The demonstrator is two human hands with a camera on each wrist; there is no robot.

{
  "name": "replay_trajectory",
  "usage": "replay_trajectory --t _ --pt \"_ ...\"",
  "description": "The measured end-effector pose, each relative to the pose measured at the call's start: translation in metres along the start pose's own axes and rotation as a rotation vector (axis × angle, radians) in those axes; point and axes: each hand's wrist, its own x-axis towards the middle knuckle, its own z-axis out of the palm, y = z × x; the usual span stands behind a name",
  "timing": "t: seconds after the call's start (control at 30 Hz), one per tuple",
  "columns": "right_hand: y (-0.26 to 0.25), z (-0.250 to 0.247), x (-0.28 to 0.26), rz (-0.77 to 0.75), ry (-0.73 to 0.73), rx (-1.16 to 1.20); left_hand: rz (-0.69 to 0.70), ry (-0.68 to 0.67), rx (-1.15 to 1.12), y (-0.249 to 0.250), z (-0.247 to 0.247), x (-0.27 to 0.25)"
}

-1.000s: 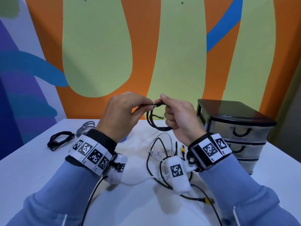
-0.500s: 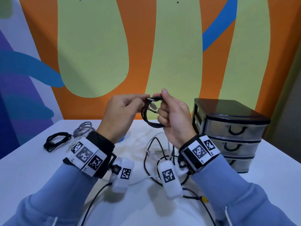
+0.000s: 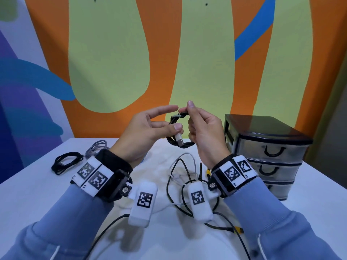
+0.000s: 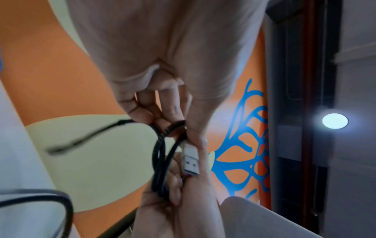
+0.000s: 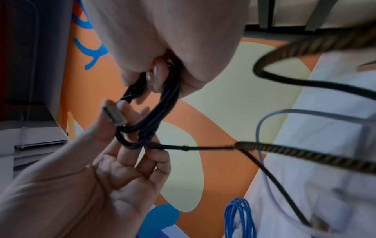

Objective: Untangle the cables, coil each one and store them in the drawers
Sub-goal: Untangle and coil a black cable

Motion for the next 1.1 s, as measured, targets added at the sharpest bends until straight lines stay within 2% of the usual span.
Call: replay_trajectory --t 0.07,0.17,0.2,0.27,0.33,0.37,0.43,0.5,0.53,0.63,0.73,0.87,1.03,1.1 --pt "-0.002 0.001 -0.002 0.01 -0.015 0.05 0.025 -0.036 0.014 0.001 0.0 0.0" --pt "-0.005 0.005 -0.003 0.009 -0.04 0.156 0.082 -0.008 0.068 0.005 0.0 0.0" --pt "-0.006 0.005 -0.003 0.007 -0.035 0.182 0.083 0.025 0.079 0.005 -0.002 0.002" --pt "-0.007 0.004 -0.001 0.002 -0.005 0.215 0.038 0.182 0.089 0.005 -0.008 0.005" --pt "-0.007 0.001 0.0 0.0 0.032 0.243 -0.039 0.338 0.187 0.003 -0.015 0.008" --pt "-0.007 0.0 0.001 -0.002 0.043 0.257 -0.097 0.356 0.255 0.002 -0.016 0.008" --pt "-0.006 -0.002 0.002 0.008 0.033 0.293 -0.247 0.274 0.297 0.004 -0.014 0.006" --pt "-0.004 -0.002 0.003 0.044 -0.019 0.334 -0.36 0.177 0.178 0.004 -0.012 0.003" --pt "-0.004 -0.002 0.002 0.068 -0.049 0.348 -0.372 0.166 0.086 0.004 -0.011 0.003" --pt "-0.004 -0.002 0.001 0.111 -0.079 0.33 -0.283 0.252 -0.163 0.003 -0.012 0.005" --pt "-0.003 -0.003 0.001 0.104 -0.066 0.276 -0.192 0.303 -0.242 0.005 -0.016 0.007" --pt "0.001 -0.003 0.003 0.107 -0.042 0.152 -0.109 0.311 -0.2 0.004 -0.013 0.007" --pt "0.008 0.0 0.003 0.284 -0.134 0.005 0.034 0.354 -0.174 0.003 -0.012 0.005" --pt "0.01 0.001 0.003 0.298 -0.15 -0.01 0.059 0.397 -0.107 0.001 -0.012 0.007"
